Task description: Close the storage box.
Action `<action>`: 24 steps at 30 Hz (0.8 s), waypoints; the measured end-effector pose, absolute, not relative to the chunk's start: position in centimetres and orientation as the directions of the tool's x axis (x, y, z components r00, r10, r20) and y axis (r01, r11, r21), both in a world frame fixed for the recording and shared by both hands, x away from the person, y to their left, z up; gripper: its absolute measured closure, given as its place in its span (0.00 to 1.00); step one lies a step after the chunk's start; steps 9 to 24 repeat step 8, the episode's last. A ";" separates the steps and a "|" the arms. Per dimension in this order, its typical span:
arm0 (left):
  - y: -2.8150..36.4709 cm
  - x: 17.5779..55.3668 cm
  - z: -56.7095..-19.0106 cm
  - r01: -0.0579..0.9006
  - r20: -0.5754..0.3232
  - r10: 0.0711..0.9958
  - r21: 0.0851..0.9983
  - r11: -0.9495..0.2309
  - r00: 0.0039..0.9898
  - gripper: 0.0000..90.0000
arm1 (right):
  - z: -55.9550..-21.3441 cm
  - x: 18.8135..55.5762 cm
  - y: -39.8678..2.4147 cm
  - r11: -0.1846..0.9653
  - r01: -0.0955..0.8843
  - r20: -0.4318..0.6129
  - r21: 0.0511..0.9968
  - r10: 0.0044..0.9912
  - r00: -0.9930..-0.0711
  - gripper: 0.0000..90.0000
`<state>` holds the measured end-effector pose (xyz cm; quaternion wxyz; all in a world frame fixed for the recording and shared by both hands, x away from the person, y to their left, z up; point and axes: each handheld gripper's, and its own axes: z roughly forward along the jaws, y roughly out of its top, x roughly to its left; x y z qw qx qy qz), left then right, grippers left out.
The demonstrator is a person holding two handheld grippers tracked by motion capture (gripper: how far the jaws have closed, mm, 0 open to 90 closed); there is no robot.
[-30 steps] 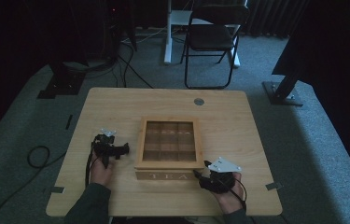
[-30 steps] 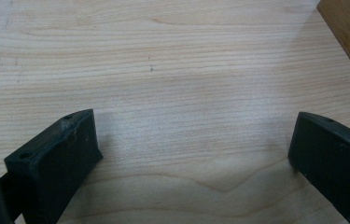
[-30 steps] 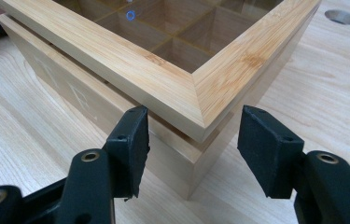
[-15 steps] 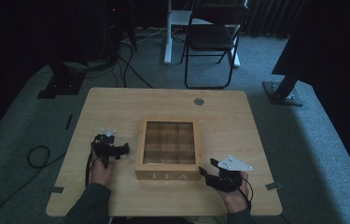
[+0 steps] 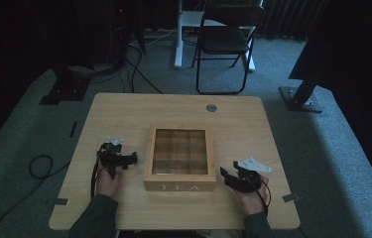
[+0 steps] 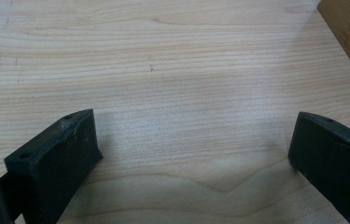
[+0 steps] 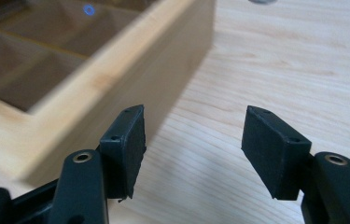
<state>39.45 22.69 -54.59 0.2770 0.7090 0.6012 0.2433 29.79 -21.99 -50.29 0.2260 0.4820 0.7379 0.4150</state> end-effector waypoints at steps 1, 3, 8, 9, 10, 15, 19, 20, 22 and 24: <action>22.7 39.5 -54.6 0.718 0.012 0.987 0.685 -0.124 0.158 0.02 | -50.6 30.0 -22.1 0.190 0.531 0.067 0.826 0.902 -0.426 0.43; 22.7 39.5 -54.6 0.718 0.012 0.987 0.685 -0.124 0.158 0.02 | -51.0 30.4 -22.4 0.186 0.542 0.067 0.819 0.908 -0.414 0.43; 22.7 39.5 -54.6 0.718 0.012 0.987 0.685 -0.124 0.159 0.02 | -51.9 31.2 -23.2 0.167 0.569 0.075 0.805 0.923 -0.378 0.42; 22.7 39.5 -54.6 0.718 0.012 0.987 0.685 -0.124 0.159 0.02 | -51.9 31.2 -23.2 0.167 0.569 0.075 0.805 0.923 -0.378 0.42; 22.7 39.5 -54.6 0.718 0.012 0.987 0.685 -0.124 0.159 0.02 | -51.9 31.2 -23.2 0.167 0.569 0.075 0.805 0.923 -0.378 0.42; 22.7 39.5 -54.6 0.718 0.012 0.987 0.685 -0.124 0.159 0.02 | -51.9 31.2 -23.2 0.167 0.569 0.075 0.805 0.923 -0.378 0.42; 22.7 39.5 -54.6 0.718 0.012 0.987 0.685 -0.124 0.159 0.02 | -51.9 31.2 -23.2 0.167 0.569 0.075 0.805 0.923 -0.378 0.42; 22.7 39.5 -54.6 0.718 0.012 0.987 0.685 -0.124 0.159 0.02 | -51.9 31.2 -23.2 0.167 0.569 0.075 0.805 0.923 -0.378 0.42; 22.7 39.5 -54.6 0.718 0.012 0.987 0.685 -0.124 0.159 0.02 | -51.9 31.2 -23.2 0.167 0.569 0.075 0.805 0.923 -0.378 0.42; 22.7 39.5 -54.6 0.718 0.012 0.987 0.685 -0.124 0.159 0.02 | -51.9 31.2 -23.2 0.167 0.569 0.075 0.805 0.923 -0.378 0.42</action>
